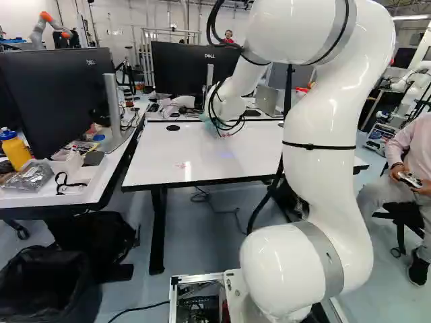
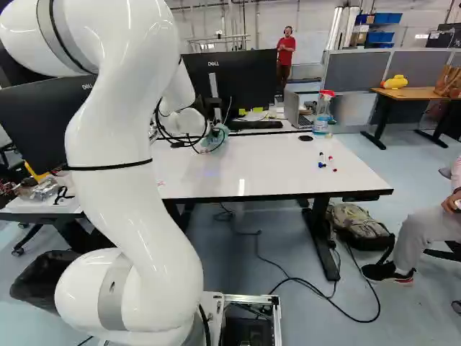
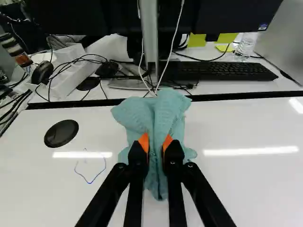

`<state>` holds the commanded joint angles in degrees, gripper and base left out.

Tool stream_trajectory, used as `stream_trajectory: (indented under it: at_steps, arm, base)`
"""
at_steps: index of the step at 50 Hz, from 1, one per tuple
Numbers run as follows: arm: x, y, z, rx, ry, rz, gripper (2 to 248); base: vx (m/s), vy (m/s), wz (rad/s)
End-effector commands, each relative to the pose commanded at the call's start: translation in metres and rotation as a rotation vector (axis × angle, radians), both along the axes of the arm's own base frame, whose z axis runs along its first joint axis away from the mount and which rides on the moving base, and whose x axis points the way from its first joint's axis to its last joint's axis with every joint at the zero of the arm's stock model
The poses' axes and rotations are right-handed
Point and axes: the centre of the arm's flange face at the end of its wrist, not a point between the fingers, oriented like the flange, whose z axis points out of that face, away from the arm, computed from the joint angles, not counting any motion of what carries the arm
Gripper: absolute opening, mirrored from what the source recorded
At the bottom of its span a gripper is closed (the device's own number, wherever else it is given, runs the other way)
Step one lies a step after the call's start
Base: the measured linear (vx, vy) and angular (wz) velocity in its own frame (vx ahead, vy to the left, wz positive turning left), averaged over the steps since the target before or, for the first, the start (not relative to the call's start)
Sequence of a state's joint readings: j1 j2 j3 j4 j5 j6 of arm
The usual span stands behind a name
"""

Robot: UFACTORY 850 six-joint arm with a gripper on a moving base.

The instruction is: Clean the table with the green towel

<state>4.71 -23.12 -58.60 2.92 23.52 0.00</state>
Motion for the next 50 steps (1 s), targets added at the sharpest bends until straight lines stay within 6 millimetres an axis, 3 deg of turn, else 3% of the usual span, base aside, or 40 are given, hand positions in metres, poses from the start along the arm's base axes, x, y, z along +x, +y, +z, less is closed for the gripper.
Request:
stream_trajectory:
  at_steps: [50]
  arm:
    - [0.002, 0.082, -0.001, 0.001, -0.008, 0.133, 51]
  base:
    - [0.0, 0.0, 0.0]
